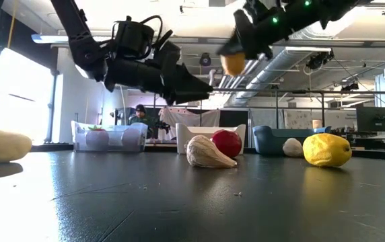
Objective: Sort produce into baskets
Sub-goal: Put the lemon into the blue bin, then put the tomato into the black bin
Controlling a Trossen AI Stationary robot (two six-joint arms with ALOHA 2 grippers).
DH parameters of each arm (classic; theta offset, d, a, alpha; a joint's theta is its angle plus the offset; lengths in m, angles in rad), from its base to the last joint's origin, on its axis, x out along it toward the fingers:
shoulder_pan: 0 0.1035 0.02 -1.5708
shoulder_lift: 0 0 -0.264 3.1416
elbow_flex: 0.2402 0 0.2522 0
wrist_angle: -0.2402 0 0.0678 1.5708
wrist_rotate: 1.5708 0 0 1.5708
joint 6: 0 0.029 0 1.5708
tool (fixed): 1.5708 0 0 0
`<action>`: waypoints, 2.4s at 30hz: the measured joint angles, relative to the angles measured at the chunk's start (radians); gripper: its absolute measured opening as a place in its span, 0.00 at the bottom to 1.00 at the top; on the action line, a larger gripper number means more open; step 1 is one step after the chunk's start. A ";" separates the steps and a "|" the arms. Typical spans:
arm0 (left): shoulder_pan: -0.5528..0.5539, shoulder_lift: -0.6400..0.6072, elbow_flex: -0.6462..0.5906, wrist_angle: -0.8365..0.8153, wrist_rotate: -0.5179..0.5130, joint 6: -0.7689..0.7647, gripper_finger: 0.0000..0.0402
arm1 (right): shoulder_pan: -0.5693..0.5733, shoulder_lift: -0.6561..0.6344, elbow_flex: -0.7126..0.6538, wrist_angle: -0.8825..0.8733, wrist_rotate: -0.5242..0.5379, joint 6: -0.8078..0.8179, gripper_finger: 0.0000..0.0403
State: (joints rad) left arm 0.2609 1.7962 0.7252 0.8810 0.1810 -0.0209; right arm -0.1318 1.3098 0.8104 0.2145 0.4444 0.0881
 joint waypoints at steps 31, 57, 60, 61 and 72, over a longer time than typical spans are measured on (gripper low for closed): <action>-0.001 0.000 -0.066 0.082 -0.046 0.007 0.43 | -0.770 0.193 0.000 -0.539 0.080 0.118 0.43; 0.001 0.000 -0.066 0.060 -0.026 -0.122 0.43 | -0.803 0.297 0.000 -0.486 0.109 0.113 0.68; 0.001 0.001 -0.066 0.051 -0.027 -0.097 0.43 | -0.796 0.280 0.000 -0.487 0.146 0.111 0.69; 0.001 0.001 -0.066 0.050 -0.027 -0.090 0.43 | -0.795 0.269 0.000 -0.487 0.147 0.100 0.69; 0.001 0.001 -0.066 0.055 -0.034 -0.081 0.37 | -0.694 0.003 0.000 -0.489 0.056 0.049 0.53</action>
State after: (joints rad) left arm 0.2615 1.7969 0.6594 0.9364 0.1467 -0.1016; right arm -0.8262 1.3128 0.8104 -0.2746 0.5009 0.1375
